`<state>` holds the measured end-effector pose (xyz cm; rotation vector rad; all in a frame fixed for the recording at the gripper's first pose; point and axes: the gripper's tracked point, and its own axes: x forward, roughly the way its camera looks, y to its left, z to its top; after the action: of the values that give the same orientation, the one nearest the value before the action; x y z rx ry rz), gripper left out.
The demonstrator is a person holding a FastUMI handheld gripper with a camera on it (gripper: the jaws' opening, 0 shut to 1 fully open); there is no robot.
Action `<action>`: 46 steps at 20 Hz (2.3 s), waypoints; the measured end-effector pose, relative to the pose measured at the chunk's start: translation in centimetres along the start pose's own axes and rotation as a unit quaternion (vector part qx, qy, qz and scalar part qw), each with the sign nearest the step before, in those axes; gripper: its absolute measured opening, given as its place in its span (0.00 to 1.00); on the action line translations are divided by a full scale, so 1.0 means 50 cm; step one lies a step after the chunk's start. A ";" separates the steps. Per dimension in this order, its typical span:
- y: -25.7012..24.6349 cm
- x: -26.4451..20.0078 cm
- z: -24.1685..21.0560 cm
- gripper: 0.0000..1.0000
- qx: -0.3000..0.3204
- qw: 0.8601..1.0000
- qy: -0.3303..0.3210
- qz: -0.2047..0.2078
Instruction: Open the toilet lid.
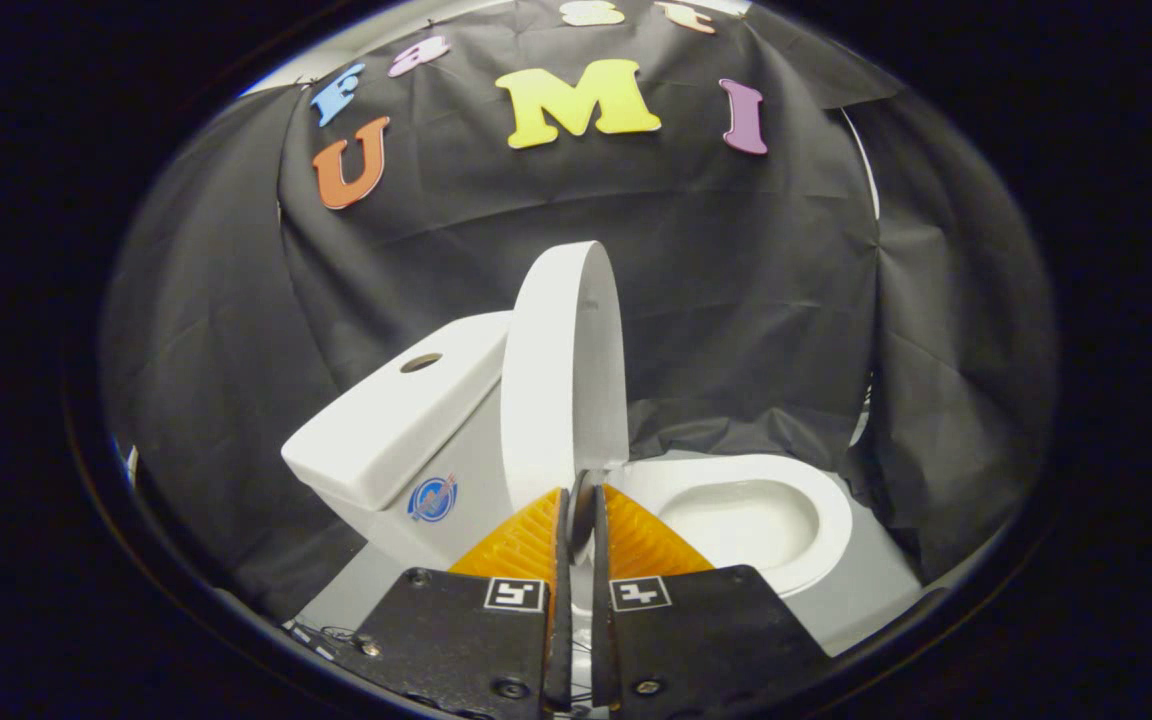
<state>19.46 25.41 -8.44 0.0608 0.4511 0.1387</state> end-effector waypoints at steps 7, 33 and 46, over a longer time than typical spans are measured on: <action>0.062 0.012 -0.004 0.11 -0.044 0.999 0.007 -0.005; -0.294 -0.402 0.065 0.79 -0.007 0.984 -0.178 -0.023; -0.525 -0.448 -0.095 0.79 -0.029 0.976 -0.198 -0.092</action>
<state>0.57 -3.73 -5.40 -0.0113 0.0531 -0.0429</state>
